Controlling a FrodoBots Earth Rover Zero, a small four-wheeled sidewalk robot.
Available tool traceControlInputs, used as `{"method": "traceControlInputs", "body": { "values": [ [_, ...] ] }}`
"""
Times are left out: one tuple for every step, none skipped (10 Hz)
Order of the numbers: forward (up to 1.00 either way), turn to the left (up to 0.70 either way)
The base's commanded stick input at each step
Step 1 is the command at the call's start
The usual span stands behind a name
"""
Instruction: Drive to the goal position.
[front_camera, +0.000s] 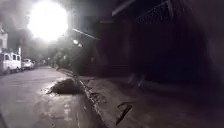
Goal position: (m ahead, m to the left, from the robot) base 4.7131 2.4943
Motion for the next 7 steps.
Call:
{"method": "traceControlInputs", "body": {
  "values": [
    [0.00, 0.00],
    [0.00, 0.00],
    [0.00, 0.00],
    [0.00, 0.00],
    [0.00, 0.00],
    [0.00, 0.00],
    [0.00, 0.00]
  ]
}}
